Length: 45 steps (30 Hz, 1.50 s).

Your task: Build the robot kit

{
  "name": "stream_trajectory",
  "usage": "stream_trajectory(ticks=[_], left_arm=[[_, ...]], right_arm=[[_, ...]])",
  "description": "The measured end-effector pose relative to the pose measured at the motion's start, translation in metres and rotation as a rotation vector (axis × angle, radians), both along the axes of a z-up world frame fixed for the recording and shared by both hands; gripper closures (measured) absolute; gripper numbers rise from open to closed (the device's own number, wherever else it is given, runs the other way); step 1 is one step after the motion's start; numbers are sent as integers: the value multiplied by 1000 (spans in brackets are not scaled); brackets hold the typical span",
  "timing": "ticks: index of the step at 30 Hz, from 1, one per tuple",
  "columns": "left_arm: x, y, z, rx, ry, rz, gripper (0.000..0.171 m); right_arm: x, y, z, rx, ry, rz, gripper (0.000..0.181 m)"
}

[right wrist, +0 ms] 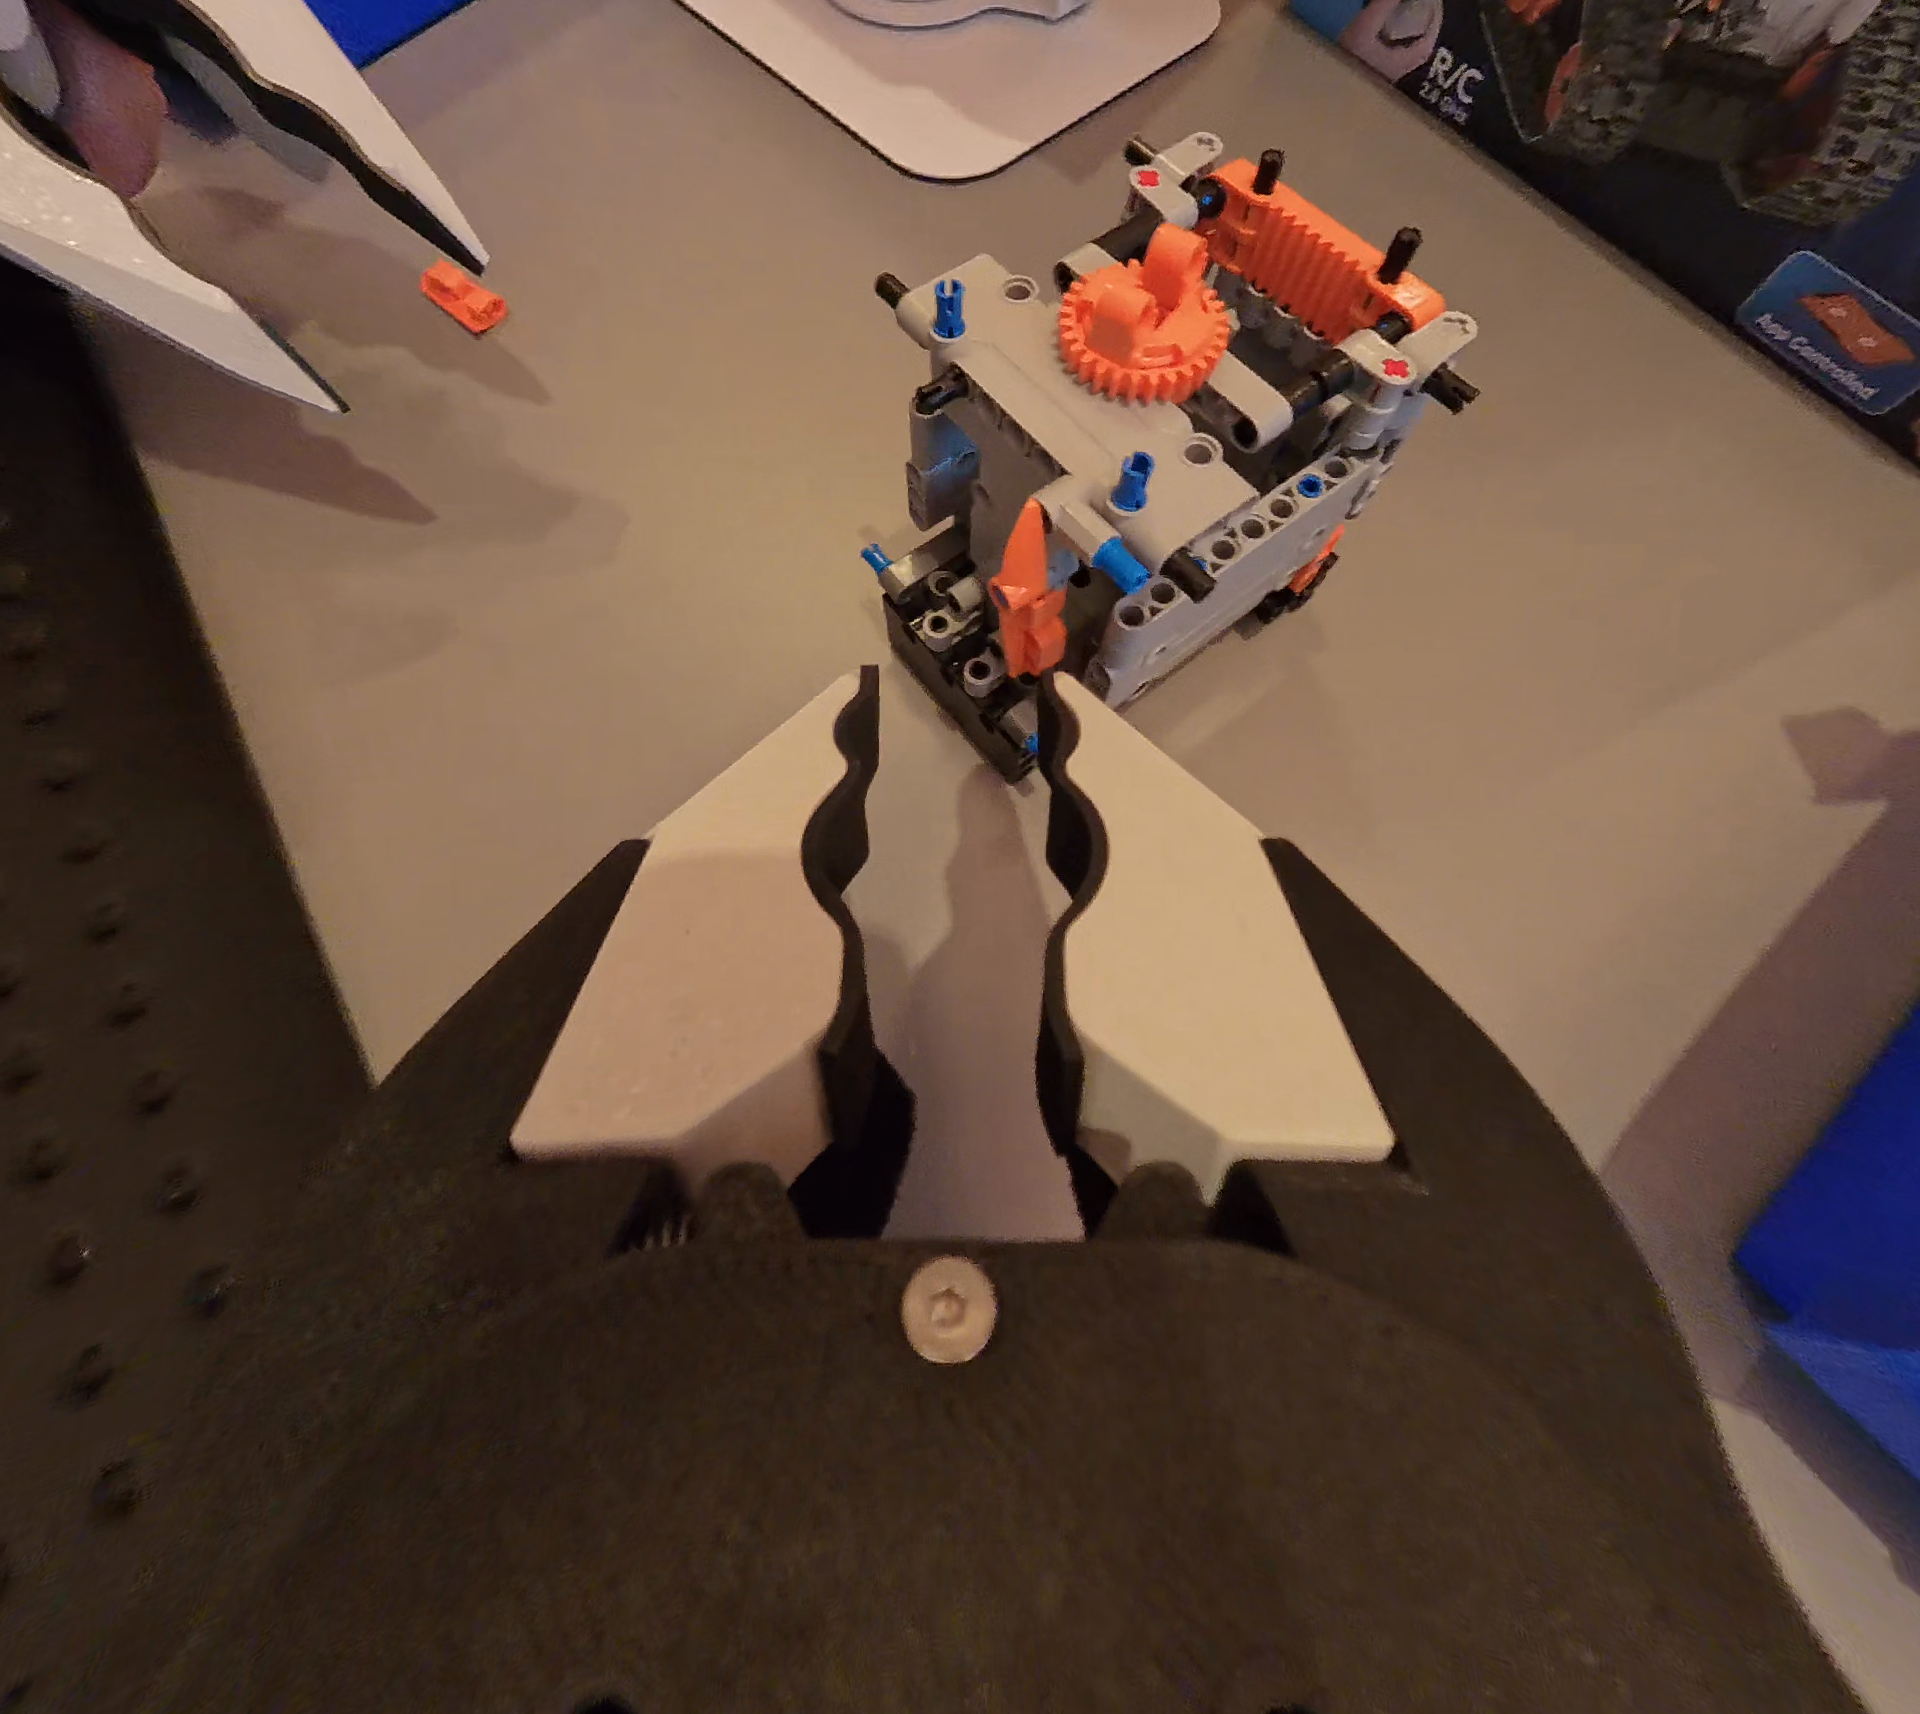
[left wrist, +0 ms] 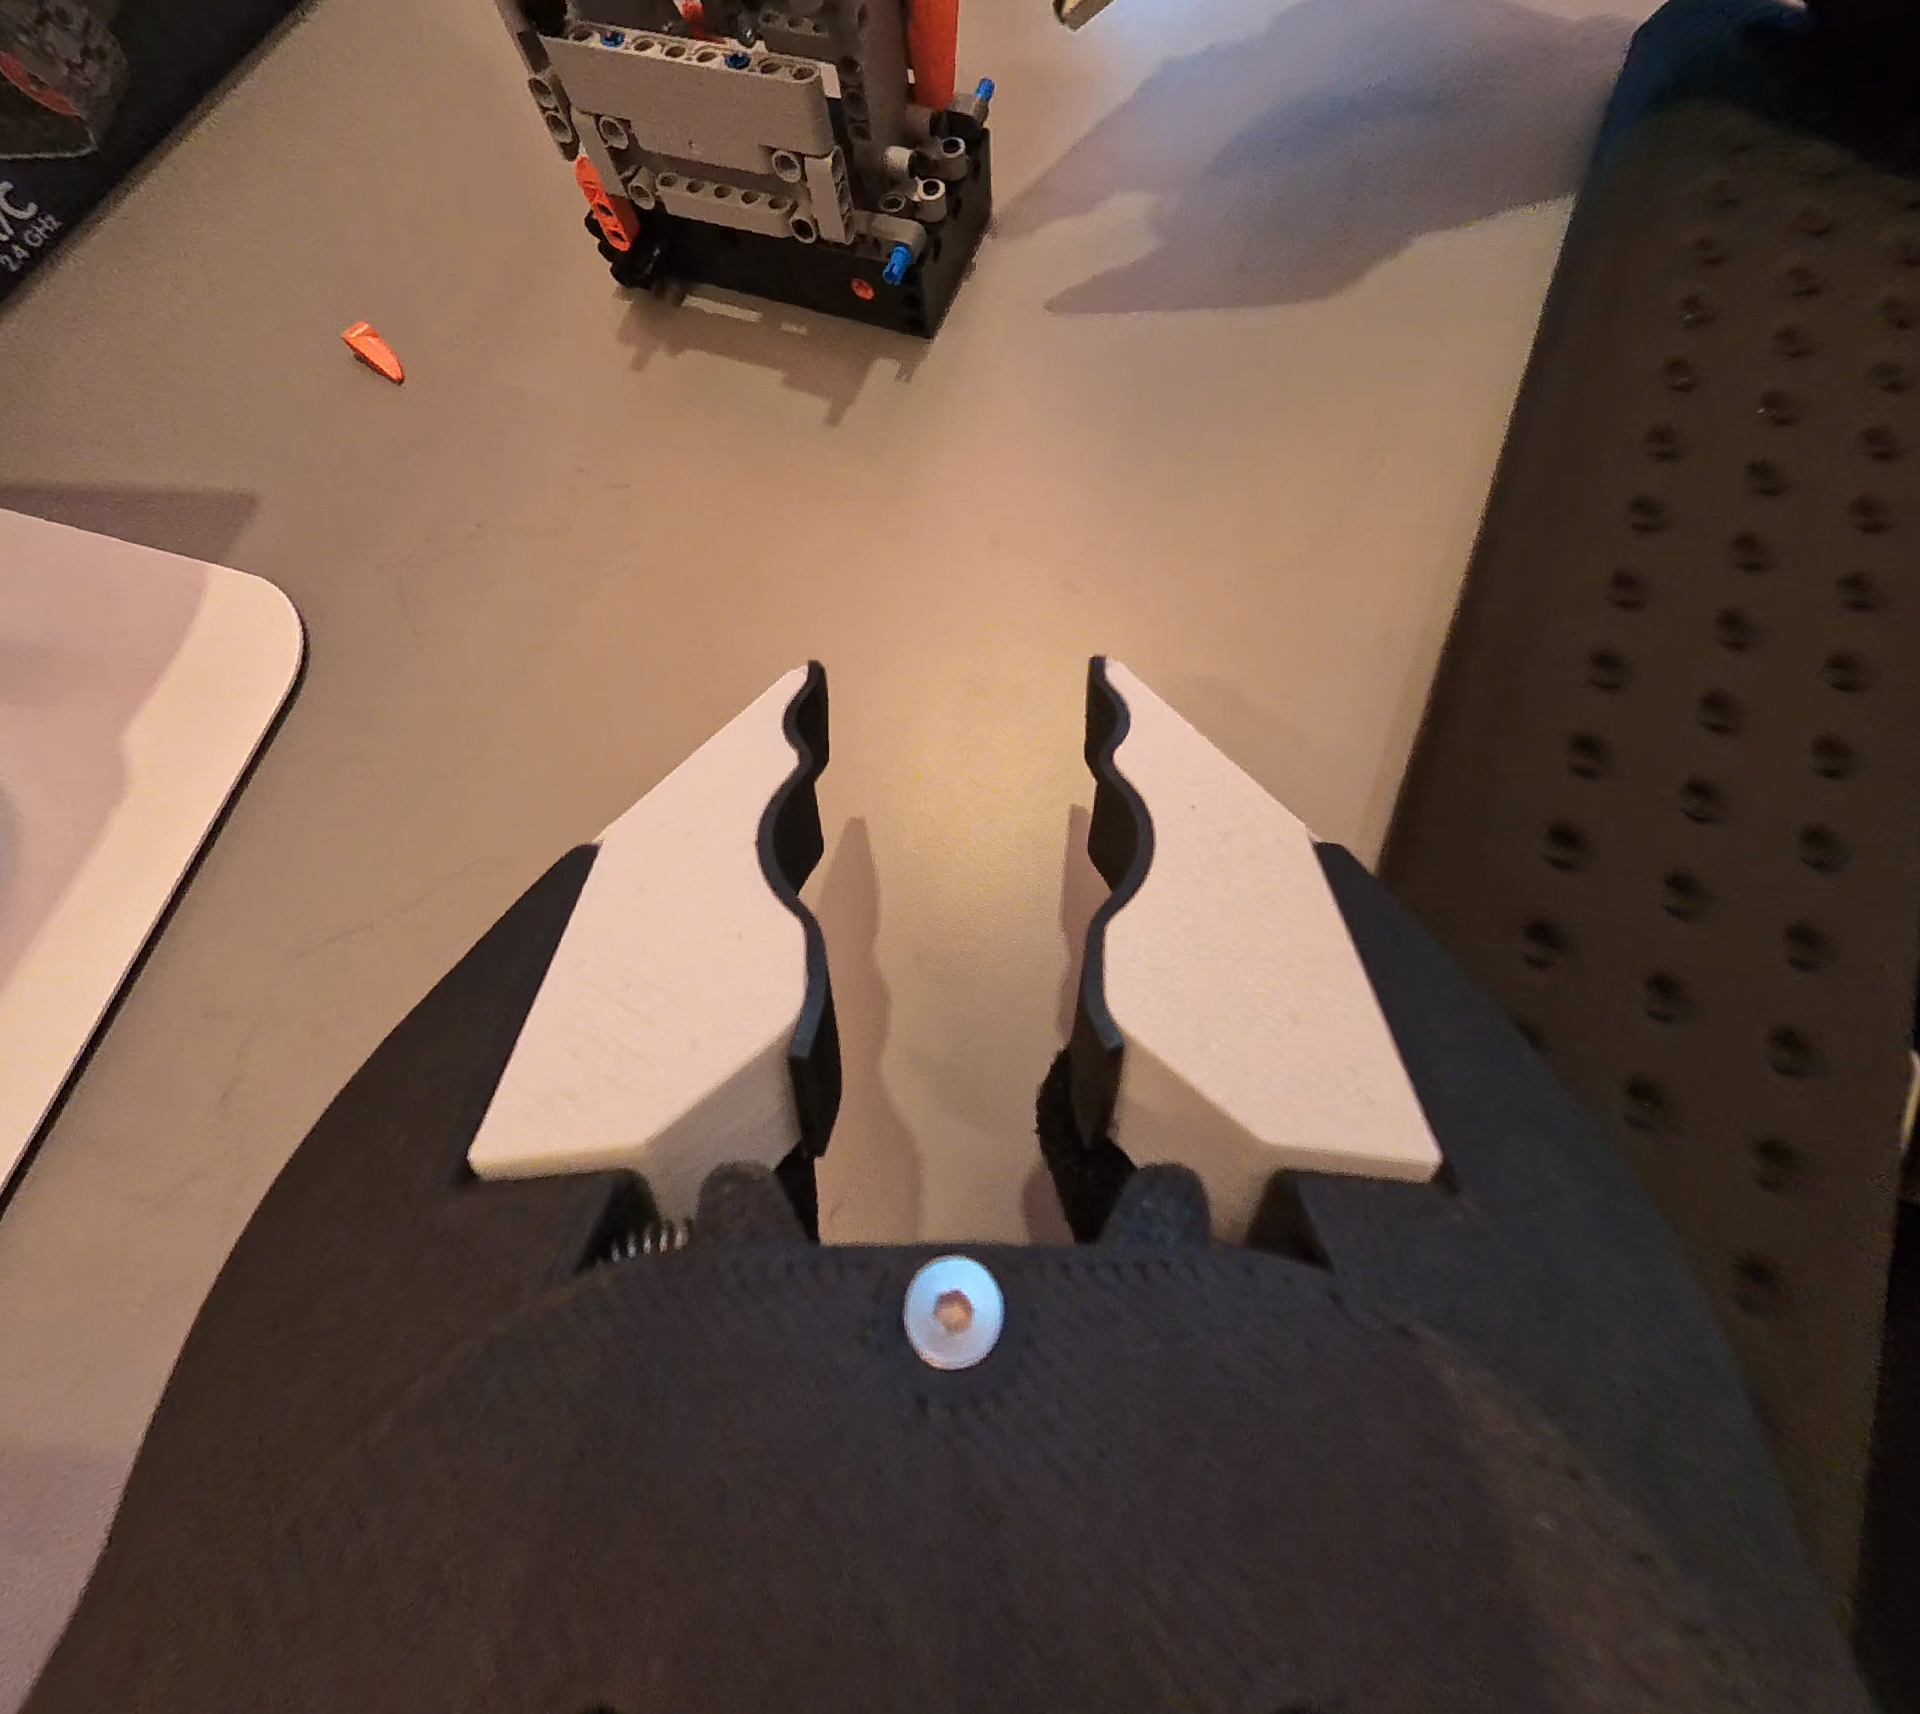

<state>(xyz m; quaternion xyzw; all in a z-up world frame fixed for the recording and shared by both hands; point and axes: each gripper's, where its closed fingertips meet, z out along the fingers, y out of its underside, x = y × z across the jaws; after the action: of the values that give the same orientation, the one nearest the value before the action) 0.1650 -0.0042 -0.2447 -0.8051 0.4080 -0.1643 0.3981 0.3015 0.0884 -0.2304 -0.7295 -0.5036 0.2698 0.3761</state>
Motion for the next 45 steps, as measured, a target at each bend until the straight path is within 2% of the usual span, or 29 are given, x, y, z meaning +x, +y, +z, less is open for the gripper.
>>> stream_trajectory(ticks=[4, 15, 21, 37, 45], left_arm=[[3, 1, -1, -27, -26, -7, 123], [2, 3, -5, -30, -18, 4, 125], [2, 3, -4, -32, -28, 4, 124], [3, 2, -6, -38, -23, 1, 125], [3, 2, -7, -40, -19, -2, 125]], right_arm=[[1, 5, 0, 15, 30, -15, 153], [-8, 1, -13, 26, -1, 23, 135], [-9, -1, -17, 40, -24, 33, 135], [-13, 16, -15, 118, -60, -79, 174], [-21, 10, -15, 128, -58, -52, 175]])
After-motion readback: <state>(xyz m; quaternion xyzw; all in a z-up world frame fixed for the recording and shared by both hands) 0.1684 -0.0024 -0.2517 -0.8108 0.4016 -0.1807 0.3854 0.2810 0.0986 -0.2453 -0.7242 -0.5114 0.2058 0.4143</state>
